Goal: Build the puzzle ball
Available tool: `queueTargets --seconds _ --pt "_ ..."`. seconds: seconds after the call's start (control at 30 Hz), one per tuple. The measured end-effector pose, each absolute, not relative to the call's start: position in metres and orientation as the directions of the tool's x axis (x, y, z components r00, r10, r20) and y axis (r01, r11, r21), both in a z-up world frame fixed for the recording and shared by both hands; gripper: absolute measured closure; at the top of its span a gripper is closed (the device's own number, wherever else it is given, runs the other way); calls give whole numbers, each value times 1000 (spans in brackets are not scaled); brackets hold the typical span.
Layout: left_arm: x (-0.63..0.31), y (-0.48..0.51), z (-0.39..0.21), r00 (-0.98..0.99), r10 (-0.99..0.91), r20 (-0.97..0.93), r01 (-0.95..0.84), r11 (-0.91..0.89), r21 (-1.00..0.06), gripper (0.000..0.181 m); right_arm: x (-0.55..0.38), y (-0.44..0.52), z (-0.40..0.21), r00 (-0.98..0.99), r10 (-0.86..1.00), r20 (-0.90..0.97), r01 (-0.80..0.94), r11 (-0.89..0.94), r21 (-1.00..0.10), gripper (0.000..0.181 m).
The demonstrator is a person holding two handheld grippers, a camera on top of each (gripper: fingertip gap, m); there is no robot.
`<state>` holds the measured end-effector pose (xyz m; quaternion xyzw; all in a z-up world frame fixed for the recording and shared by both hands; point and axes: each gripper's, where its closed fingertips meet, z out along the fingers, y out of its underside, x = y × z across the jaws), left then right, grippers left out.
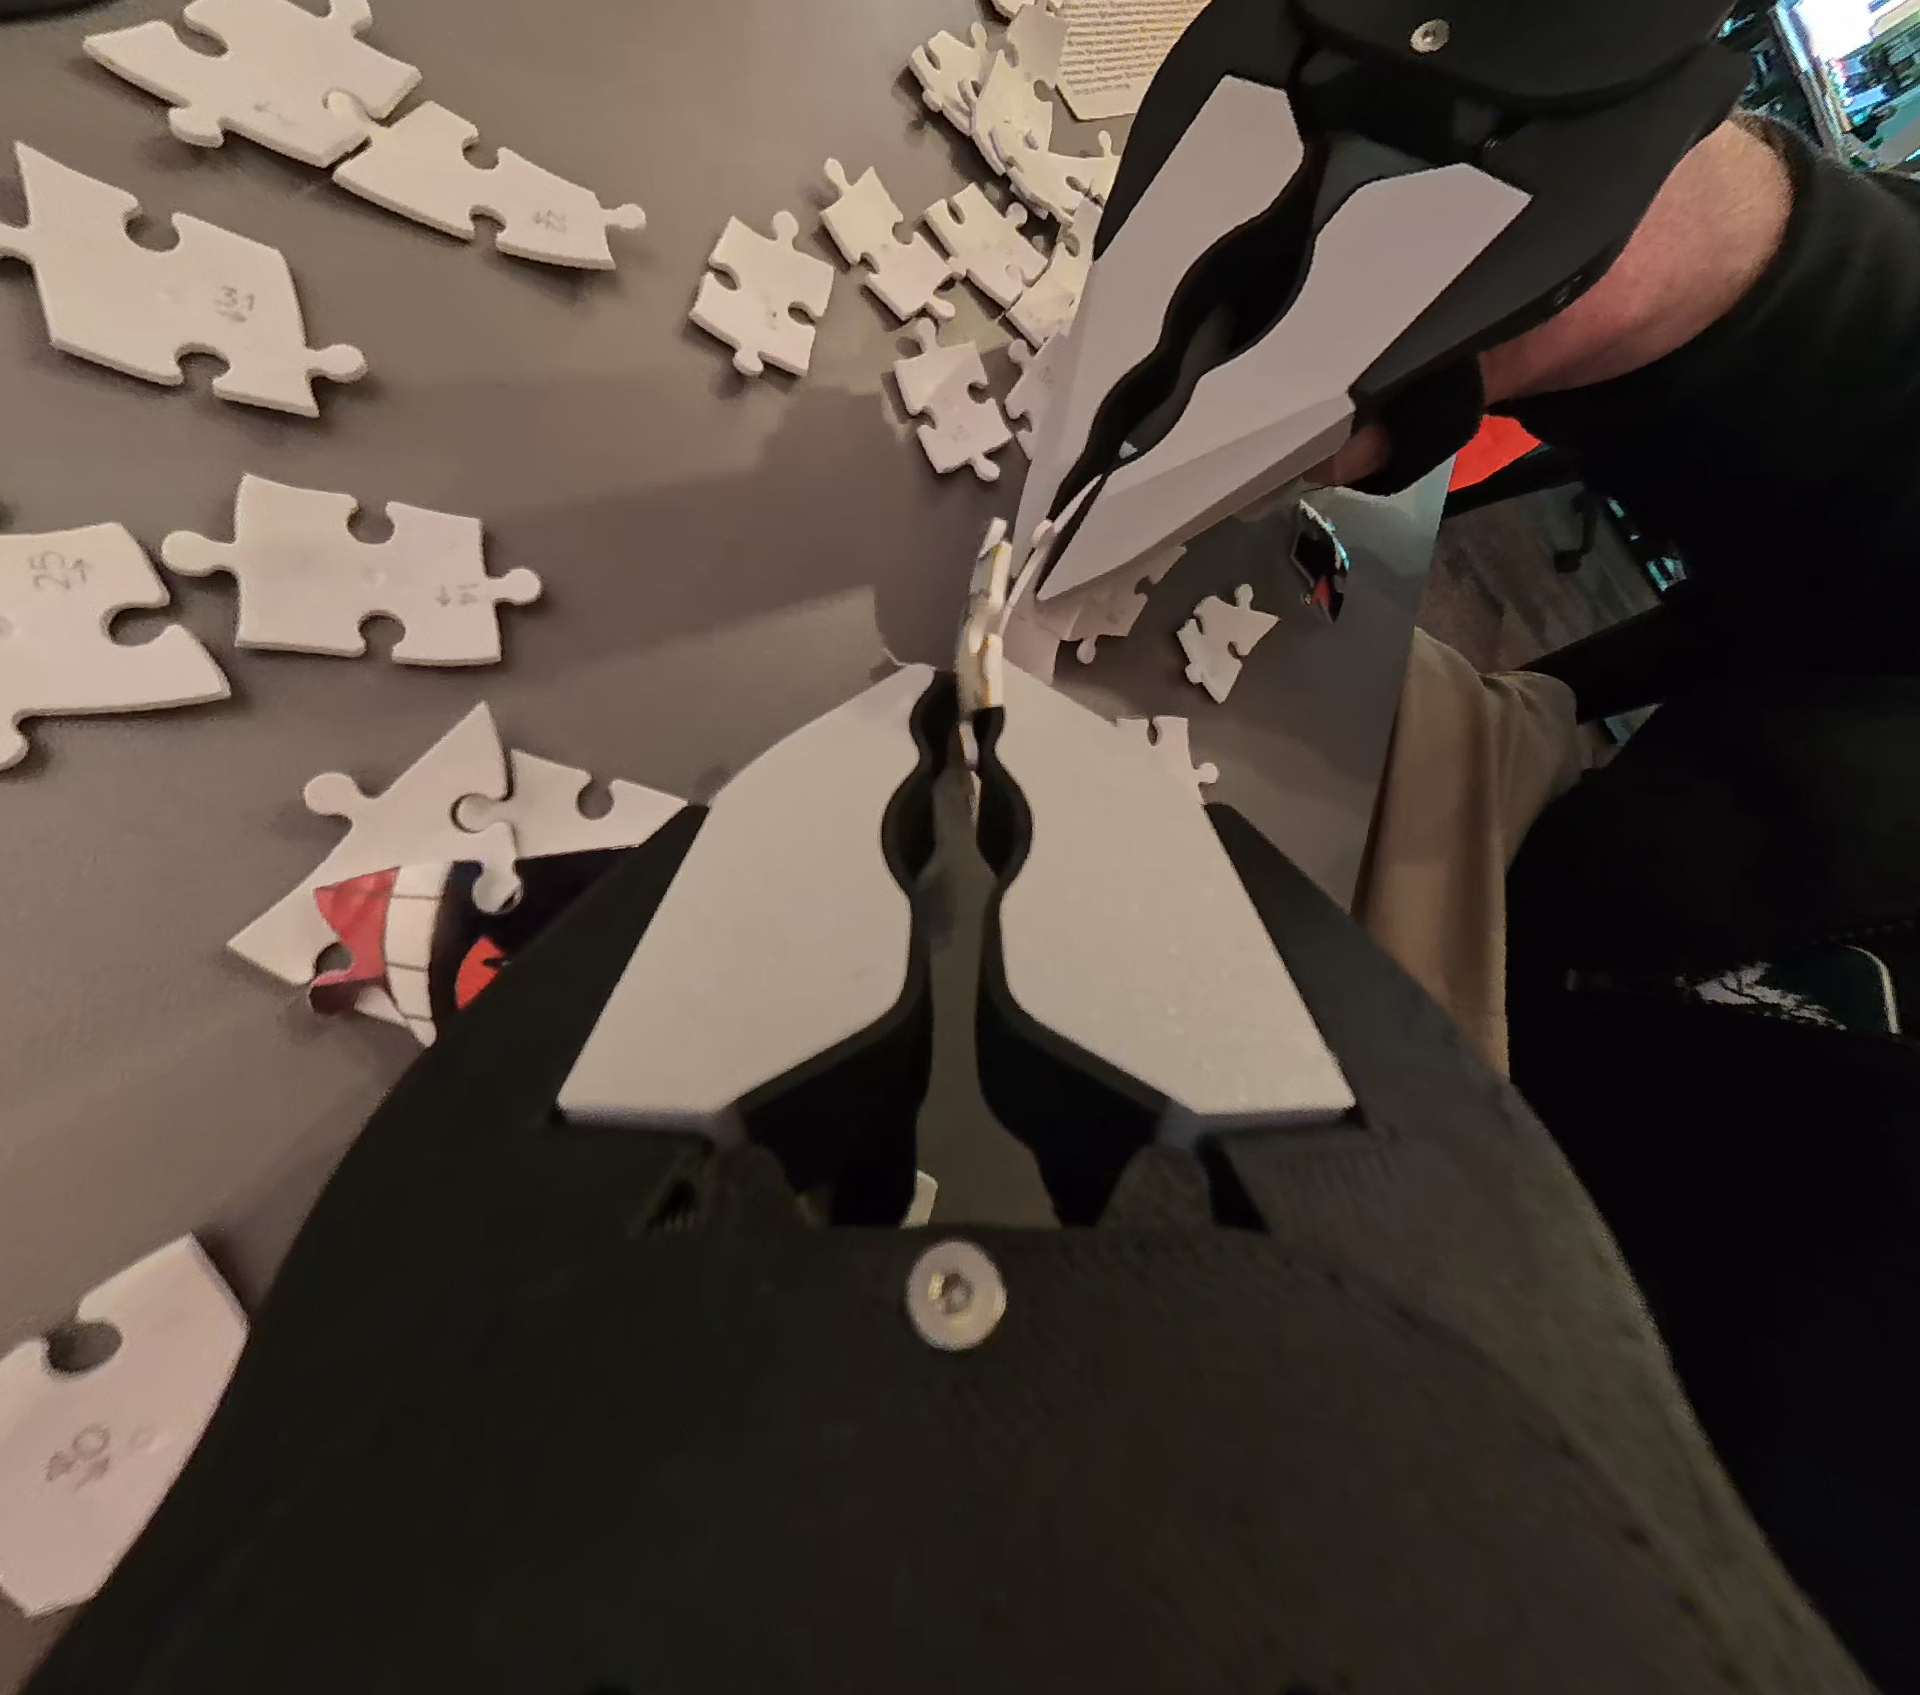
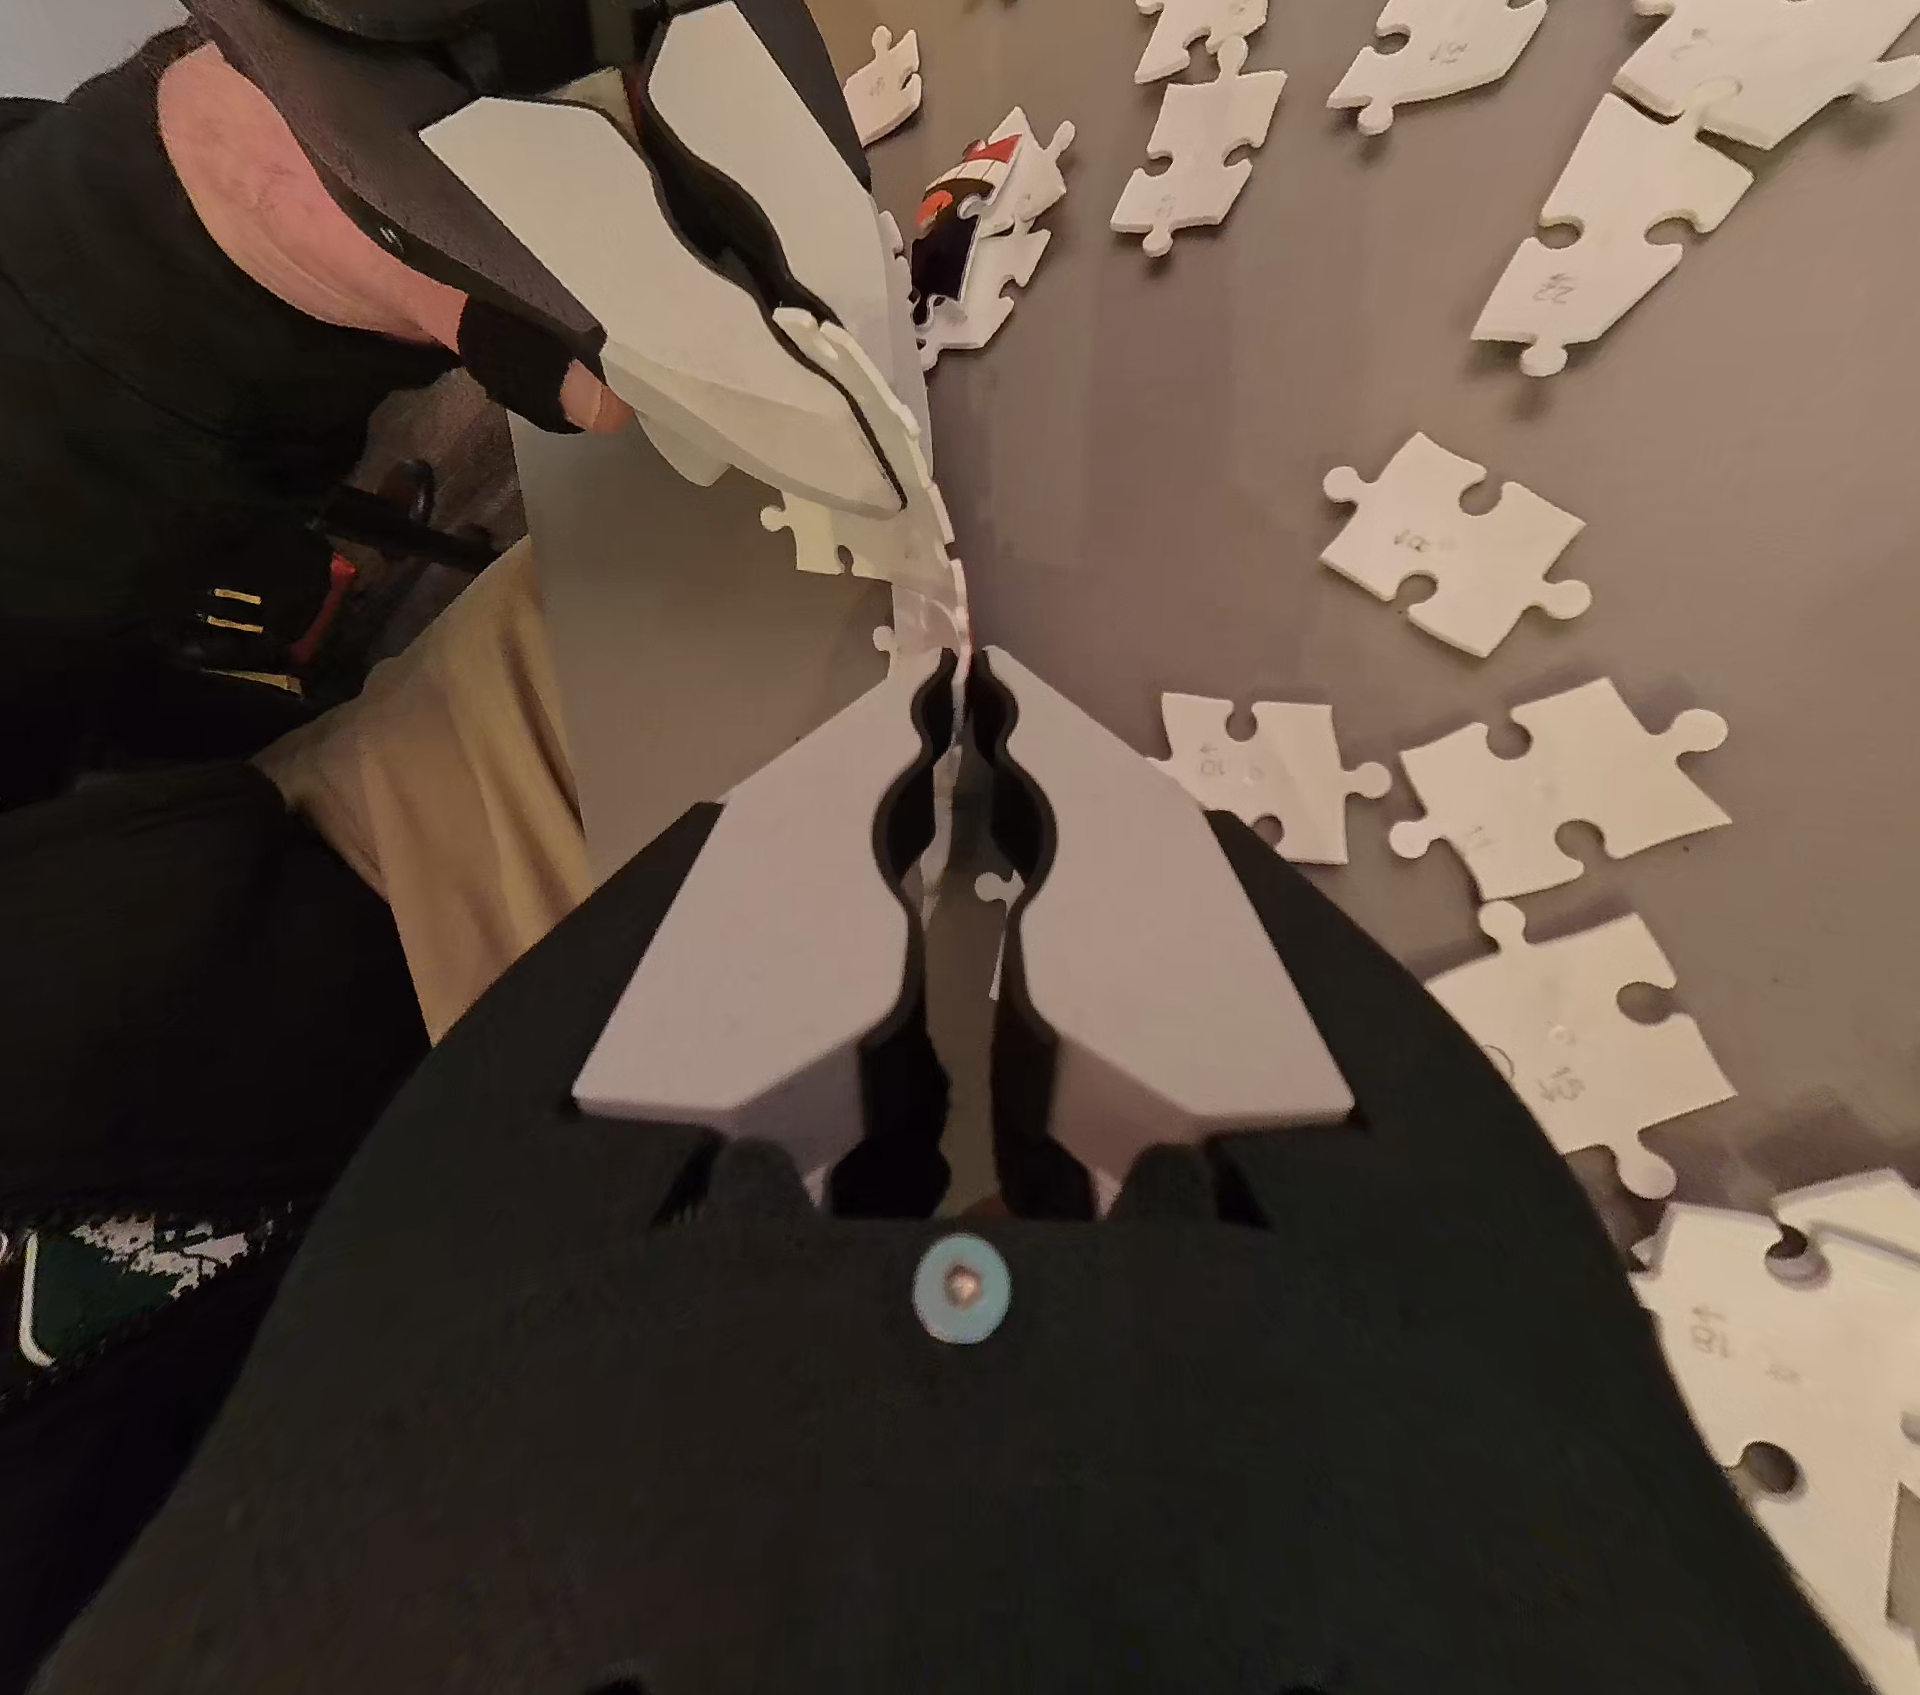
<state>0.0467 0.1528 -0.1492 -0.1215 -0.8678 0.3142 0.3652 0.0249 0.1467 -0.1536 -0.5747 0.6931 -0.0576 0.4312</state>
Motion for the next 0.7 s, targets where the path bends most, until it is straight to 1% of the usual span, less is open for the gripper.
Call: queueTargets --seconds 0.07,0.13,0.23,0.33,0.57,0.7 --pt "47 152 -149 -701 438 563 -27 772 -635 179 25 146 -153 30 -843 -536 -743 341 -577 180" --pt "49 152 -148 -704 437 560 -30 770 -638 179 25 145 -152 27 -838 -546 -741 350 -573 173" --pt "50 151 -146 -700 438 565 -42 764 -644 179 22 142 -151 23 -830 -557 -737 362 -570 170" --pt "52 150 -145 -700 440 562 -51 755 -654 179 16 139 -152 13 -821 -570 -748 370 -551 166" --pt "53 149 -143 -711 442 547 -49 744 -666 179 3 140 -162 -15 -814 -581 -791 365 -491 169" --pt "51 150 -142 -714 450 536 -39 739 -673 179 6 146 -166 -16 -814 -581 -796 363 -485 177"
